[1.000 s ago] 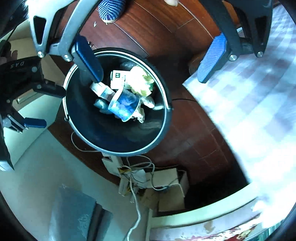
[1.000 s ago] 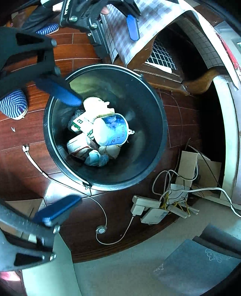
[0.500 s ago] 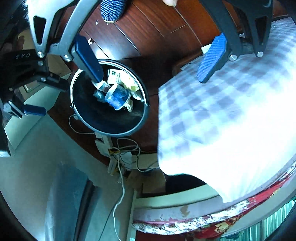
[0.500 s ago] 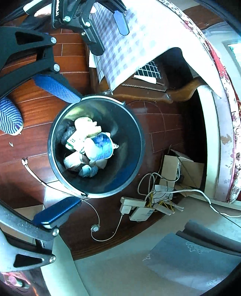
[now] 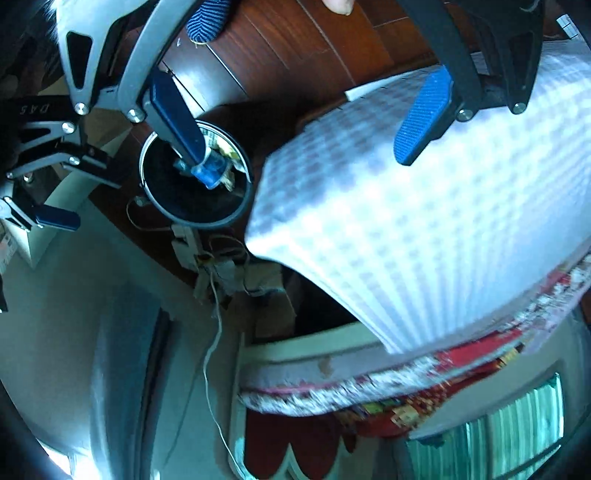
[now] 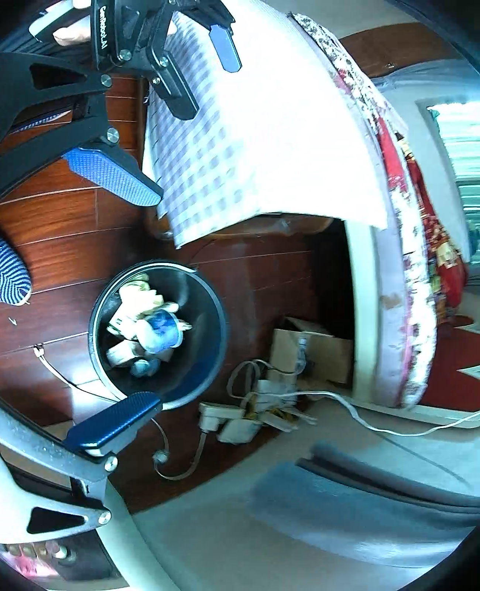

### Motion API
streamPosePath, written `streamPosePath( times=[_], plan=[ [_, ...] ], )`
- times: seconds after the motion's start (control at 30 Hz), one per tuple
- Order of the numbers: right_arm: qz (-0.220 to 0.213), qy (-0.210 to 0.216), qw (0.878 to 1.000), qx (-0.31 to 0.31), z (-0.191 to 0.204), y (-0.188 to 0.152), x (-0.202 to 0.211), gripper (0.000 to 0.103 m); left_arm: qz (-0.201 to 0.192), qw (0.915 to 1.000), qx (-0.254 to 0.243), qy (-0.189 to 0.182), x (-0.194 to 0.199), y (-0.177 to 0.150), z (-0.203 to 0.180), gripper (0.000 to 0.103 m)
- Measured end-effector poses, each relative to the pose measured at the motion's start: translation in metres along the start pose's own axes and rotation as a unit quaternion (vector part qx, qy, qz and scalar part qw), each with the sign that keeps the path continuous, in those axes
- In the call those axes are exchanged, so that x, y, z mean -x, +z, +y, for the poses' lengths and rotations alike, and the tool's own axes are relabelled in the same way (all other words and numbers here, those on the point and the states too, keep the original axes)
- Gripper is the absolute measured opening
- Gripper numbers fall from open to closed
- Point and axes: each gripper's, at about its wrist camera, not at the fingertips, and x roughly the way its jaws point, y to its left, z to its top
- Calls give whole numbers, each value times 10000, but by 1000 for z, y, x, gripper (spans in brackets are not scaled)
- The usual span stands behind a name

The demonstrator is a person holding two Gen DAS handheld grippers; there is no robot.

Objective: Collect trash

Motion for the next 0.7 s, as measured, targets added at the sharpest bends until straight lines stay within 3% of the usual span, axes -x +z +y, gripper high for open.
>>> streamPosePath(
  times=[0.3,0.7],
  plan=[
    [-396,-24,9989,-245,32,7,66,102,-425,9987,146,234,71,1,23,102],
    [-1062,-160,9939,-235,64,-6,161,102,-1038,9933,387,340,163,-26,28,102]
  ],
)
